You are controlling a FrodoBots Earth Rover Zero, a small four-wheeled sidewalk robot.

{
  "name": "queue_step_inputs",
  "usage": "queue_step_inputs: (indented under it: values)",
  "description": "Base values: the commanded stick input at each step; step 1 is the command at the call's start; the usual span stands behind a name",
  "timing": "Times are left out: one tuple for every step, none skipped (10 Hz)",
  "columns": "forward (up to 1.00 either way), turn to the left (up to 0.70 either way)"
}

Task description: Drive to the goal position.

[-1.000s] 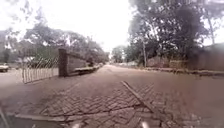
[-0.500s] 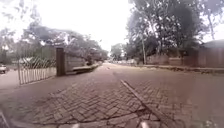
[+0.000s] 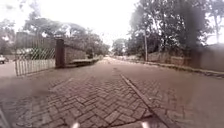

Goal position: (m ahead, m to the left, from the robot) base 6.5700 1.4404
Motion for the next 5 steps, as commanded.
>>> queue_step_inputs:
  values:
    - [0.50, 0.00]
    - [0.50, 0.00]
    - [0.50, 0.00]
    - [0.50, 0.00]
    - [0.50, 0.00]
